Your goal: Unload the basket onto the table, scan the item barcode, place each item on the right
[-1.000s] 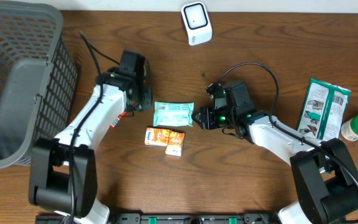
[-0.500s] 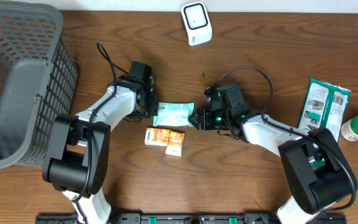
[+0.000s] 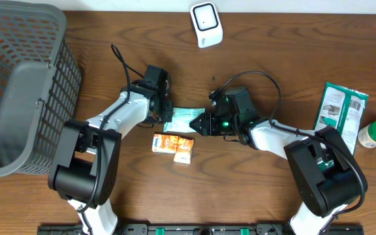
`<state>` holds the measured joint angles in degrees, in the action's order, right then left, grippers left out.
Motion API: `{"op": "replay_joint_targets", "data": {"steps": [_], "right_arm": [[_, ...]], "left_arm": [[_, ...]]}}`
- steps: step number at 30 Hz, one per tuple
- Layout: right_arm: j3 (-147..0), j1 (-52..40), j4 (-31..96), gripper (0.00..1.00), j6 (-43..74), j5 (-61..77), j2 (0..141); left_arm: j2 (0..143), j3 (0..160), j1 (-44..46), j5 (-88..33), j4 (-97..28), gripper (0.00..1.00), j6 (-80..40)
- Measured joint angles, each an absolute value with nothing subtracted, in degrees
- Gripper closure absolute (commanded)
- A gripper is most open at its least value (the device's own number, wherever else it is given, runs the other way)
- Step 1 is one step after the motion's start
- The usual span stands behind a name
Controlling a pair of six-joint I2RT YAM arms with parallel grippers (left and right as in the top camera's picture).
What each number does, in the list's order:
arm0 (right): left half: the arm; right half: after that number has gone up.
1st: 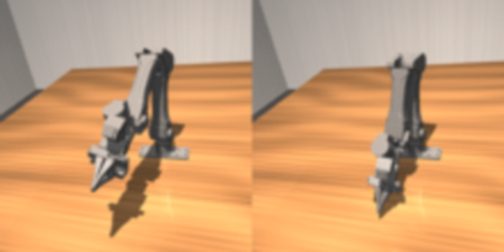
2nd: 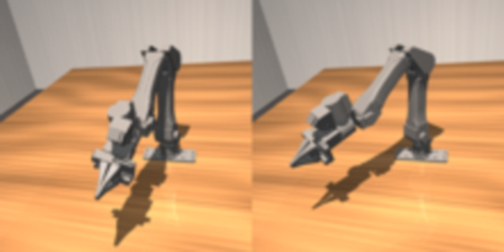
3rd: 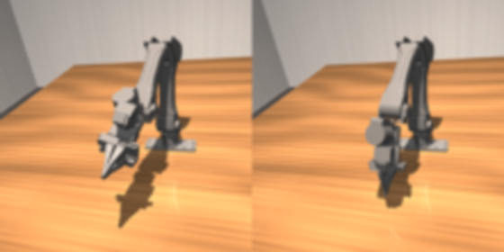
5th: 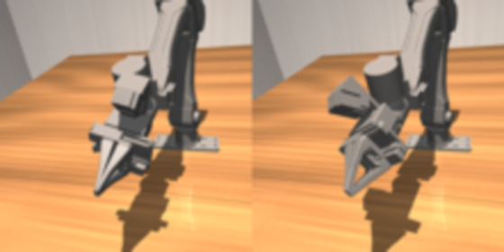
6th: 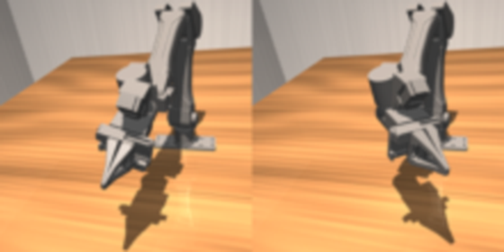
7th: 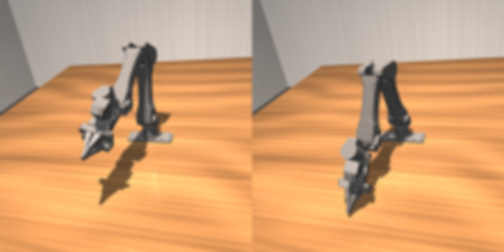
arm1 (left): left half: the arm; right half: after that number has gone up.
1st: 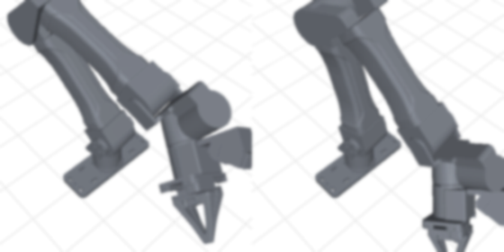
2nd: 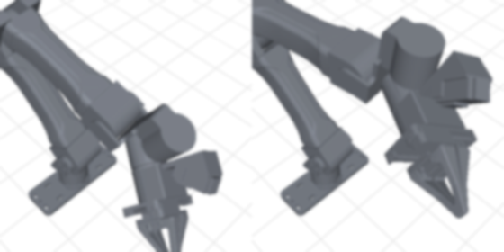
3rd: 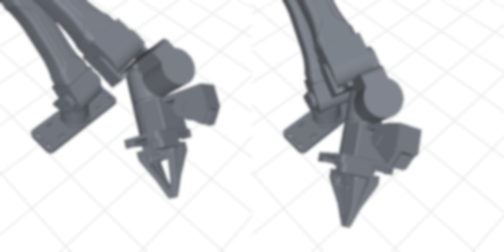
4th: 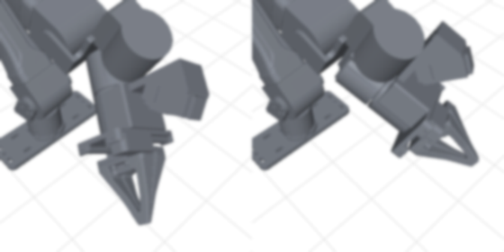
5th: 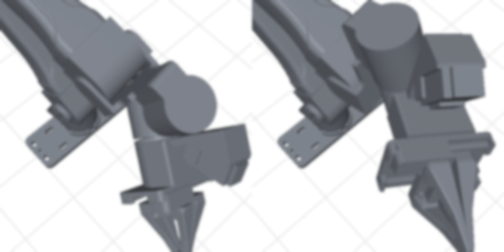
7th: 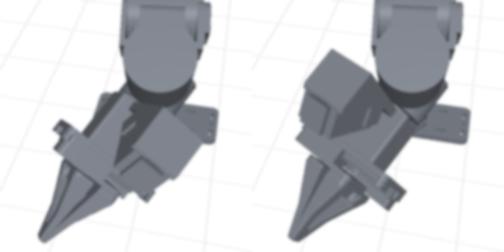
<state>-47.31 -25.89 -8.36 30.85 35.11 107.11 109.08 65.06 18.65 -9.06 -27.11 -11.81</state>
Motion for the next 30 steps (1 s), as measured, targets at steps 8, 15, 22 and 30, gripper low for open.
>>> {"op": "replay_joint_targets", "data": {"steps": [8,15,22,30], "right_arm": [[-47.2,-26.4,-10.4,0.64,31.5,34.6,108.0],[-47.2,-27.1,-11.4,0.41,31.9,35.2,108.3],[-47.9,-27.1,-10.6,0.27,30.5,32.2,107.7],[-48.4,-27.1,-11.9,0.2,28.4,21.9,107.1]], "left_arm": [[109.1,65.1,18.8,-8.9,-27.1,0.91,-11.8],[109.1,65.1,18.8,-8.9,-27.1,0.9,-11.8],[109.1,65.1,18.8,-8.9,-27.1,0.9,-11.8],[109.1,65.1,19.0,-9.1,-26.9,0.9,-11.8]]}}
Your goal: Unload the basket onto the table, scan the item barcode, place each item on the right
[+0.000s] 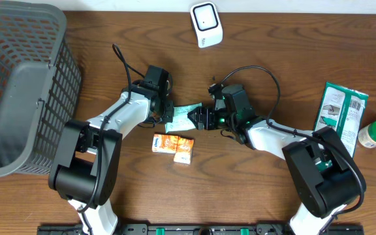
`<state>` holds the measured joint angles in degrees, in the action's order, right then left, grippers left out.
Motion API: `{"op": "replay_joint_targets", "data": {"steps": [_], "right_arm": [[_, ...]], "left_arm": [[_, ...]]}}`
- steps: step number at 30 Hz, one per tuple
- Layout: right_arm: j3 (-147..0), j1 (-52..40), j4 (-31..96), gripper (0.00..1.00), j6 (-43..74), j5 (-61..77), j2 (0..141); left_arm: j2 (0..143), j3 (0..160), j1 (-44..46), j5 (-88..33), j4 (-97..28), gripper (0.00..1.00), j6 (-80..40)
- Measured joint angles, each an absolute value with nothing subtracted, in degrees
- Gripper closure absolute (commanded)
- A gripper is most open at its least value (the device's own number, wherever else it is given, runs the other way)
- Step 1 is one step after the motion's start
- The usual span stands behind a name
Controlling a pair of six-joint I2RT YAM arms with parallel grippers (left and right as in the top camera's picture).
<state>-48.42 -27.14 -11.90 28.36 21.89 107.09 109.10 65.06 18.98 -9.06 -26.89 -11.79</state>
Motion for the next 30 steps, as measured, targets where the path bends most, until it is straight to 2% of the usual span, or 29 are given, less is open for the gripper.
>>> {"op": "replay_joint_targets", "data": {"steps": [8,13,15,19,25,30], "right_arm": [[-48.6,-27.3,-12.4,0.18,26.3,16.0,107.0],[-48.6,-28.7,-14.9,0.23,25.9,14.8,108.0],[-48.7,-29.6,-17.3,0.29,25.5,15.2,109.2],[-48.9,-30.7,-23.9,0.55,25.0,20.5,112.6],[-48.5,-27.9,-24.8,0.59,25.2,28.2,113.6],[-47.9,-26.4,-20.1,0.95,25.5,31.9,112.3]], "left_arm": [[109.1,65.1,19.0,-9.1,-26.8,0.9,-11.8],[109.1,65.1,19.0,-9.1,-26.8,0.89,-11.8],[109.1,65.1,19.0,-9.1,-26.8,0.89,-11.8],[109.1,65.1,19.0,-9.0,-26.9,0.89,-11.8],[109.1,65.1,18.8,-8.6,-27.1,0.89,-11.8],[109.1,65.1,18.8,-8.6,-27.1,0.88,-11.8]]}}
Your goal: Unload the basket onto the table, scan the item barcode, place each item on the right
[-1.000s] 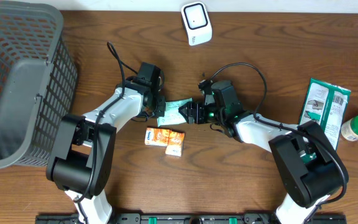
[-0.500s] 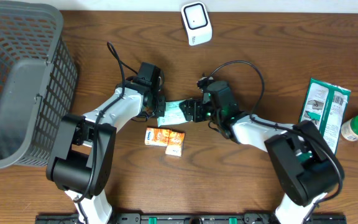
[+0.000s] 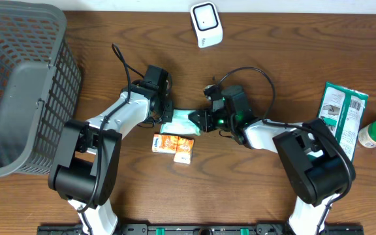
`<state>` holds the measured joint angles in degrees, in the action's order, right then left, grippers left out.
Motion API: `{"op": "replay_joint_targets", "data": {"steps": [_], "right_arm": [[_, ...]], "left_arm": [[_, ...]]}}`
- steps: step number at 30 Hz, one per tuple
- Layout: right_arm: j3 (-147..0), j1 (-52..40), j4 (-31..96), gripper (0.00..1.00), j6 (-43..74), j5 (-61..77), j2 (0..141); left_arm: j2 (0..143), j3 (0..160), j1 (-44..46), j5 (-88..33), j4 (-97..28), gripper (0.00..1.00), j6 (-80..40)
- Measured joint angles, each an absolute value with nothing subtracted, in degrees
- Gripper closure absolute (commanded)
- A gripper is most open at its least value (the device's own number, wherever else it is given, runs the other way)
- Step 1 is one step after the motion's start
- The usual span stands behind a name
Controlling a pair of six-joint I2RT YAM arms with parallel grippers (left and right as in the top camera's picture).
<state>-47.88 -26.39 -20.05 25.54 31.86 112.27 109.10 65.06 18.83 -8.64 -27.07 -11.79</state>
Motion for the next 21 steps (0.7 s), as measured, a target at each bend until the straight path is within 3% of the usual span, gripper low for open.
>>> {"op": "replay_joint_targets", "data": {"steps": [2,6,10,13,21], "right_arm": [[-47.5,-25.5,-18.7,0.99,25.2,32.9,111.9],[-47.2,-24.0,-14.3,0.99,22.5,33.9,108.5],[-47.1,-22.9,-9.8,0.99,18.3,33.8,102.7],[-47.1,-21.9,-6.0,0.99,16.0,33.6,98.6],[-47.2,-18.2,6.5,0.99,16.6,23.4,92.8]], "left_arm": [[109.1,65.1,18.8,-8.7,-27.1,0.77,-11.6],[109.1,65.1,19.0,-9.1,-26.6,0.74,-10.6],[109.1,65.5,19.1,-9.3,-26.6,0.53,-9.9],[108.8,65.6,19.1,-9.4,-26.7,0.46,-10.3],[104.1,65.9,18.9,-15.3,-26.5,0.44,-11.0]]}}
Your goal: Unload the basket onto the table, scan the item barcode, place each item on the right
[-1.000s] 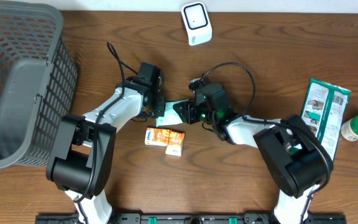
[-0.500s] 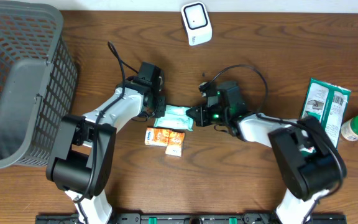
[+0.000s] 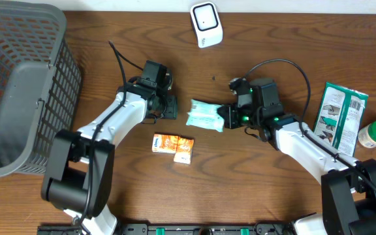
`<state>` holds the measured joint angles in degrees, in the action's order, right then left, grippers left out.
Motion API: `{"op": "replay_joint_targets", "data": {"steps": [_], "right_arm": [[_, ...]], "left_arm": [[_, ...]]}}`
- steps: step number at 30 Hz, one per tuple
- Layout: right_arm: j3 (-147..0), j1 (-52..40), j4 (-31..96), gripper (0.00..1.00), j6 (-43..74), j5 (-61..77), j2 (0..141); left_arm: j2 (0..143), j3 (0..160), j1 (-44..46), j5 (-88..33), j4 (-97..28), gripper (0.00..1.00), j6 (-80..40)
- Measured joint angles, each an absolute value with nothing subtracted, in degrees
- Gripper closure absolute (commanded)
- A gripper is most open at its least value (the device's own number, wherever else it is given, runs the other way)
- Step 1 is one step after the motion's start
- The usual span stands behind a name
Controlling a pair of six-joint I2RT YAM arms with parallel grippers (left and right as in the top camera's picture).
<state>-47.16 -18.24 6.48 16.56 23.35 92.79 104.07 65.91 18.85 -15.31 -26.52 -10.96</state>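
Observation:
A pale green and white packet (image 3: 203, 114) lies flat just above the table's middle. My right gripper (image 3: 225, 117) is shut on its right end. Left of the packet, a small gap away, is my left gripper (image 3: 170, 108), holding nothing and with its jaws apart. The white barcode scanner (image 3: 205, 24) stands at the far edge, above and slightly left of the packet.
A grey mesh basket (image 3: 18, 85) fills the far left. An orange and white box (image 3: 173, 145) lies just in front of the packet. A green and white bag (image 3: 339, 112) and a green-lidded jar (image 3: 375, 133) sit at the right edge.
My left gripper has let go of the packet's left end and now sits clear of it. The right gripper has shifted right with the packet in its grasp.
At first both grippers were at the packet, left on its left end, right on its right. Over the following moments the right gripper stood further left against it, the packet bunched between them. Now only the right holds it, further right.

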Motion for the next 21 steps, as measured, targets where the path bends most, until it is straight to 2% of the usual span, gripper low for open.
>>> {"op": "replay_joint_targets", "data": {"steps": [7,15,21], "right_arm": [[-47.1,-17.6,8.6,0.99,20.0,19.2,93.3],[-47.1,-17.8,8.6,0.99,22.2,18.3,94.2],[-47.1,-18.4,8.3,0.99,26.3,18.1,95.5]], "left_arm": [[103.8,66.3,18.9,-23.2,-26.5,0.45,-11.0],[103.8,66.3,18.9,-25.6,-26.5,0.67,-11.9],[105.1,65.4,19.1,-25.8,-24.5,0.7,-11.9]]}}
